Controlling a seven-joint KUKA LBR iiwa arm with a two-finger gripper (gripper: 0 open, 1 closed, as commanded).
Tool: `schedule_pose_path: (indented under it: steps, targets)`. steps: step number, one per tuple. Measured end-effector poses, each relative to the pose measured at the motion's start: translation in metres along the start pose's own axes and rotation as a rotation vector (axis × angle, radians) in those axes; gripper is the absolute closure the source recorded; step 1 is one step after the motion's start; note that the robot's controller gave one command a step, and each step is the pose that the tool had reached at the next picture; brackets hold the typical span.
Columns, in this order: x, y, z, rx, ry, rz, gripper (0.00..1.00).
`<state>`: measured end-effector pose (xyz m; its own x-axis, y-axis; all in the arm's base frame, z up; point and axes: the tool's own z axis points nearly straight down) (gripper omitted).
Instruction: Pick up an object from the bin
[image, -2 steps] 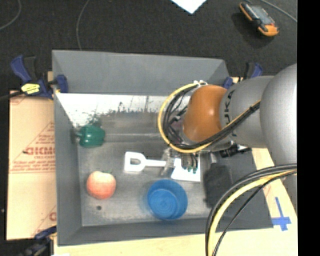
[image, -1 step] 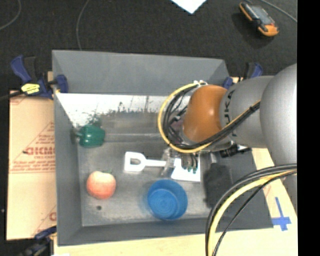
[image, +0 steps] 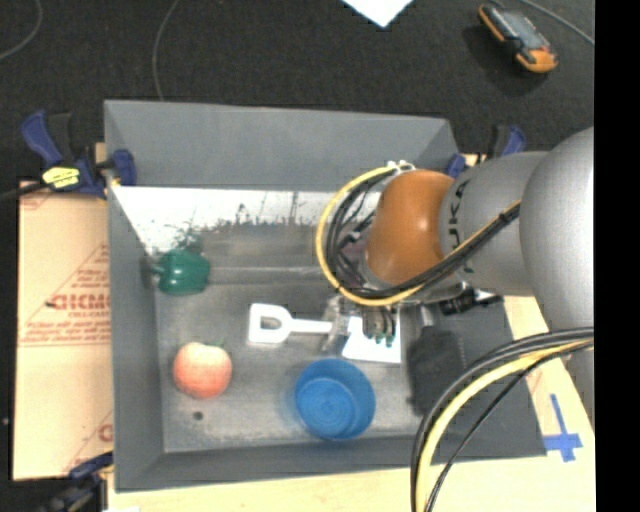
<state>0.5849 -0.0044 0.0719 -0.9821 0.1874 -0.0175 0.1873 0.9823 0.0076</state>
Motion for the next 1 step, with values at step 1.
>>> schedule_pose_path:
  steps: [1]
  targets:
    - [0.0000, 0.0000, 0.0000, 0.000, 0.000, 0.000, 1.00]
